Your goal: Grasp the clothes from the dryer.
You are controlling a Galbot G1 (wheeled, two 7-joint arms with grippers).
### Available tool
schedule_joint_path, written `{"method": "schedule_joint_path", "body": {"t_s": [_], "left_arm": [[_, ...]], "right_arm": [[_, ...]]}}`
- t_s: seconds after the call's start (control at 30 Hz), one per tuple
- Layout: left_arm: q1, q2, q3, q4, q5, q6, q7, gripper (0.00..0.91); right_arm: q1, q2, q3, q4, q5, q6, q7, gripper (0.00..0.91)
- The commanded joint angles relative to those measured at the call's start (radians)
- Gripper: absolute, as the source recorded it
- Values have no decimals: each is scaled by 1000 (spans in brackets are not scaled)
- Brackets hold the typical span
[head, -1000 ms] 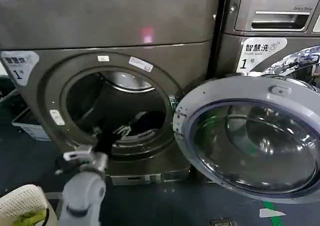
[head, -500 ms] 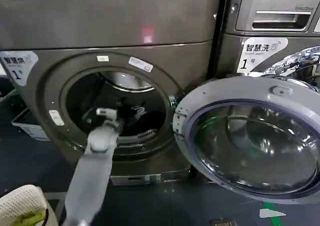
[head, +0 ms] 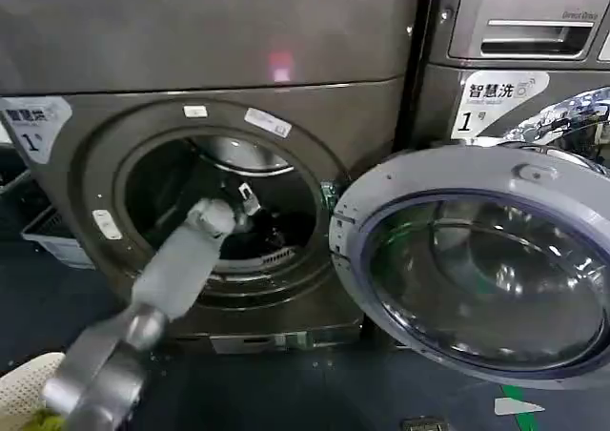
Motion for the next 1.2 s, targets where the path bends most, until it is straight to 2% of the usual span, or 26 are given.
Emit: {"method": "schedule_joint_path", "body": {"t_s": [0.03, 0.2, 0.4, 0.67, 0.7, 0.73, 0.8, 0.83, 1.2], "left_arm": [[-222, -68, 288, 334, 163, -80, 238, 907], [-249, -145, 374, 451, 142, -66, 214, 907], [-239, -207, 384, 496, 99, -55, 157, 907], [-200, -211, 400, 504, 98, -56, 146, 907], [-200, -210, 401, 502, 99, -56, 149, 796], [-200, -209, 401, 501, 99, -56, 151, 455], [-205, -206, 398, 496, 98, -57, 149, 46], [-208, -206, 397, 497, 96, -59, 147, 0], [-226, -183, 357, 470, 41, -63, 95, 0]], "right_arm": [[4, 4, -5, -1, -3, 2, -1, 907], [12, 13, -22, 12, -18, 3, -2, 907], [14, 20, -26, 5, -23, 9, -5, 907], [16, 18, -29, 4, -26, 11, -5, 907], [16, 20, -30, 6, -27, 11, -5, 907], [16, 20, -31, 8, -27, 11, -5, 907], [16, 25, -32, 10, -27, 12, -6, 907], [15, 26, -31, 10, -27, 13, -6, 907], [19, 34, -38, 10, -29, 18, -9, 907]]}}
